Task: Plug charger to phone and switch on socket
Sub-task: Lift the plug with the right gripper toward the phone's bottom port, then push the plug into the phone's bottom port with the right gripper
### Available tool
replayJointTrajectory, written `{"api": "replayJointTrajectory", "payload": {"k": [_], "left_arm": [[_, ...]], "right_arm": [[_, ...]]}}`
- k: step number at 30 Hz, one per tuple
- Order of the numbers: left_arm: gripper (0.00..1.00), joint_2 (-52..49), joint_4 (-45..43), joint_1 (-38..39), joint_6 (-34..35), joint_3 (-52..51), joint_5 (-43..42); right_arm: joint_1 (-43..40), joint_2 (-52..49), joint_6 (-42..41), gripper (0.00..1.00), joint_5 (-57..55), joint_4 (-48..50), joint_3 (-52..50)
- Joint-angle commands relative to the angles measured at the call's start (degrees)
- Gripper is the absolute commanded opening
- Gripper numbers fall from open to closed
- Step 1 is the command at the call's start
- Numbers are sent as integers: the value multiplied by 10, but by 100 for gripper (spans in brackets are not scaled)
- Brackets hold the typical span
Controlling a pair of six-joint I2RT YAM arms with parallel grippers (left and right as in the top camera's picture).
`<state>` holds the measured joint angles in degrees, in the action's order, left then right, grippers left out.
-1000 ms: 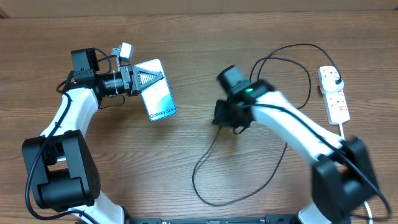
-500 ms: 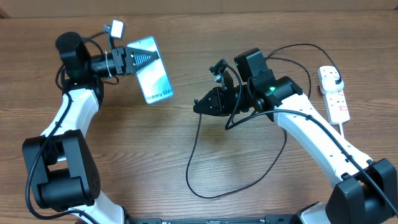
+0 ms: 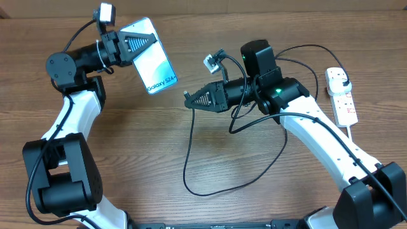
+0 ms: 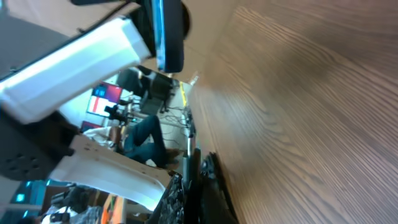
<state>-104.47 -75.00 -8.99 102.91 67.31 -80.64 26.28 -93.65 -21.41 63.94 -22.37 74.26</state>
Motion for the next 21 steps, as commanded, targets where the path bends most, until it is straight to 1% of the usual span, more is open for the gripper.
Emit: {"api": "replayJointTrajectory", "payload": {"k": [1, 6, 10, 14, 18, 21], "left_arm": [[4, 7, -18, 1, 73, 8, 70], [5, 7, -59, 1, 95, 8, 94], [4, 7, -65, 1, 106, 8, 106], [4, 7, -70, 3, 129, 8, 123], [4, 7, -85, 9, 141, 8, 145], [4, 7, -84, 17, 141, 8, 146]], "right_arm": [[-3, 9, -48, 4, 37, 32, 12], [-3, 9, -107, 4, 47, 96, 12], [-3, 9, -172, 4, 52, 166, 12], [-3, 9, -219, 4, 52, 212, 12], [-3, 9, -243, 4, 52, 240, 12], [-3, 9, -243, 4, 52, 243, 12]]}}
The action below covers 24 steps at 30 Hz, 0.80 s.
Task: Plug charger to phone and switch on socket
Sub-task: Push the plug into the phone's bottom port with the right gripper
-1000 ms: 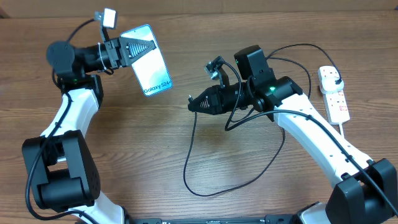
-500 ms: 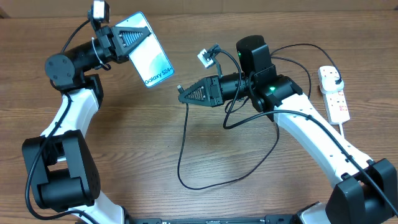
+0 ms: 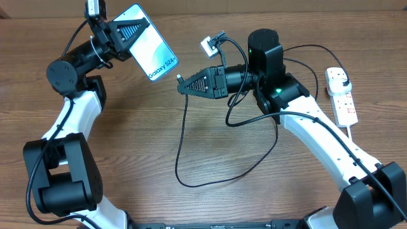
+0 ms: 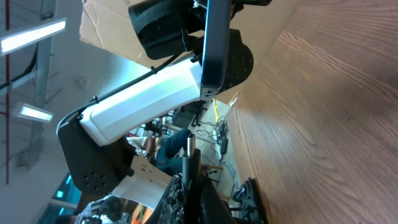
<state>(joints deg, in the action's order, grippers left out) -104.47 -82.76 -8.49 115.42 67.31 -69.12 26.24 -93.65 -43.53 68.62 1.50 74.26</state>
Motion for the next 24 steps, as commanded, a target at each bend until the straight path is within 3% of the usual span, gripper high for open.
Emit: {"api": "replayJointTrajectory", "payload": {"k": [1, 24], "left_arm": [[4, 7, -7, 16, 17, 8, 31], [5, 7, -7, 45, 18, 8, 22]], "right_arm": [[-3, 9, -21, 4, 5, 4, 12], [-9, 9, -29, 4, 5, 14, 12]]}}
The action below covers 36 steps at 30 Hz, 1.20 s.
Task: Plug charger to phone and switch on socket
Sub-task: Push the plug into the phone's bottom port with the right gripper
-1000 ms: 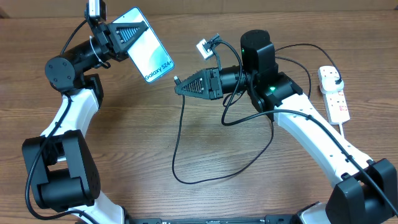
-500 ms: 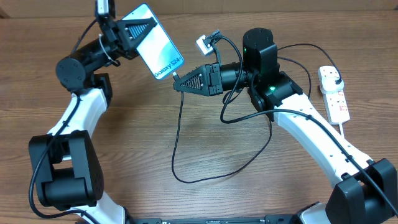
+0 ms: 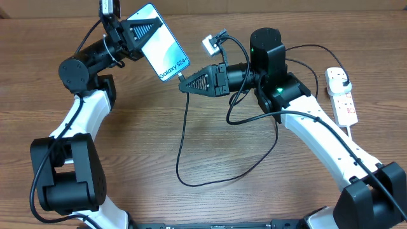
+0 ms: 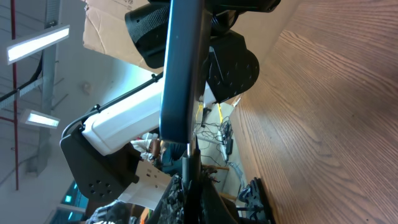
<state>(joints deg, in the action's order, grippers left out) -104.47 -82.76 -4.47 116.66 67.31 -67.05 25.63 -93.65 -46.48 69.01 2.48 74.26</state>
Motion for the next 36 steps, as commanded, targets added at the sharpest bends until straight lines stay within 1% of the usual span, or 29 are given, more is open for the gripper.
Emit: {"api": "replayJointTrajectory", "payload": {"k": [1, 28, 36], "left_arm": [[5, 7, -7, 4, 6, 8, 1], [5, 7, -7, 21, -3, 8, -7], [5, 7, -6, 38, -32, 8, -54]], "right_arm": [[-3, 9, 0, 4, 1, 5, 12], [-3, 9, 0, 4, -3, 5, 12], [-3, 9, 0, 4, -8, 4, 12]]}}
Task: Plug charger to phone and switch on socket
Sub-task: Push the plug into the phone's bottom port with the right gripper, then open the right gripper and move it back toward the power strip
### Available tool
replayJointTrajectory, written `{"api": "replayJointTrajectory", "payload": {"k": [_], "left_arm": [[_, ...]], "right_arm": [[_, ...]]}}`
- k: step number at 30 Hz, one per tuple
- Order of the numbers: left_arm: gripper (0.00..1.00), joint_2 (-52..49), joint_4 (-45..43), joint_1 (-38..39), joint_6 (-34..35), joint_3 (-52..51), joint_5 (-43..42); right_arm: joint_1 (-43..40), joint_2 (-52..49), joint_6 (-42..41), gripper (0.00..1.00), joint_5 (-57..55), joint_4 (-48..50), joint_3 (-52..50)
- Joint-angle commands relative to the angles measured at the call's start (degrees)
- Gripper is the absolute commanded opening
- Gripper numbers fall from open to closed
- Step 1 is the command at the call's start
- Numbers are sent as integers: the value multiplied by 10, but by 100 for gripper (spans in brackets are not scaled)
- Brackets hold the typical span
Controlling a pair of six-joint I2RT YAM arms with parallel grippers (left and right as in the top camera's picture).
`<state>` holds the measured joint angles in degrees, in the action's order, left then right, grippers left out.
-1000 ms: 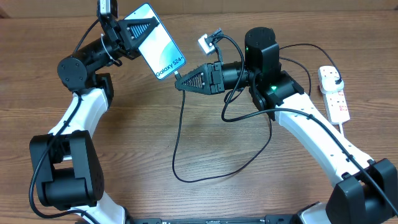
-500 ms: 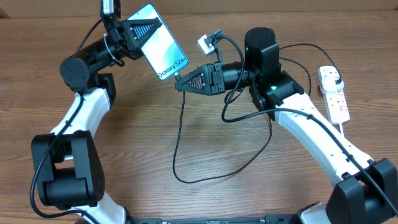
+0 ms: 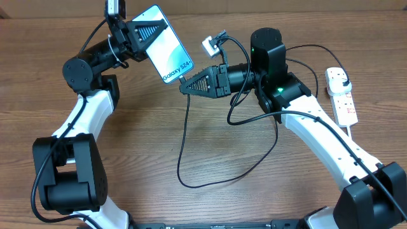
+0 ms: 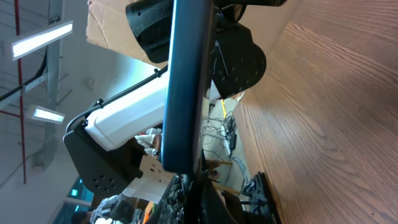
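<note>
A phone with a lit pale-blue screen reading "Galaxy S24+" is held tilted above the table, with my left gripper shut on its upper end. My right gripper is shut on the black charger plug, whose tip sits right at the phone's lower edge. In the right wrist view the phone's dark edge fills the centre and comes down onto the plug held between my fingers; the plug tip is hidden there. The black cable hangs down and loops over the table. The white socket strip lies far right.
A small white adapter with cable rides above the right arm. The black cable loops across the middle of the wooden table and back toward the right arm. A cardboard wall stands behind the left arm.
The phone has shifted slightly right and down toward the plug. Its edge now reaches the right fingers in the wrist view, where a short stretch of plug showed before.
At first the phone was held at the left and the plug well apart from it, lower right. Then the right gripper stood higher and nearer, the plug pointing at the phone. Then the phone was right above the plug, and now its edge meets it.
</note>
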<state>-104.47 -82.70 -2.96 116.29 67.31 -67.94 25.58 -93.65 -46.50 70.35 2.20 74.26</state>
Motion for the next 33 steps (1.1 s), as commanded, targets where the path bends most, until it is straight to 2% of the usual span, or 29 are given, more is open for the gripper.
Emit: {"api": "replayJointTrajectory", "payload": {"k": [1, 20, 22, 23, 24, 25, 28, 33], "left_arm": [[4, 7, -7, 28, -30, 8, -59], [4, 7, -7, 48, -32, 8, -83], [4, 7, -3, 45, -40, 8, -81], [5, 7, 1, 42, -48, 8, -81], [4, 7, 7, 37, -57, 8, -81], [4, 7, 17, 31, -64, 8, -81], [5, 7, 41, 9, -71, 8, -86], [4, 7, 45, -25, -70, 8, -106]], "right_arm": [[-2, 9, 0, 4, -21, 7, 12], [-2, 9, 0, 5, -27, 7, 12], [-2, 9, 0, 20, -27, 7, 12], [-2, 9, 0, 41, -27, 7, 12], [-2, 9, 0, 55, -27, 7, 12], [-2, 9, 0, 63, -27, 7, 12], [-2, 9, 0, 78, -27, 7, 12], [-15, 9, 0, 80, -28, 7, 12]]}}
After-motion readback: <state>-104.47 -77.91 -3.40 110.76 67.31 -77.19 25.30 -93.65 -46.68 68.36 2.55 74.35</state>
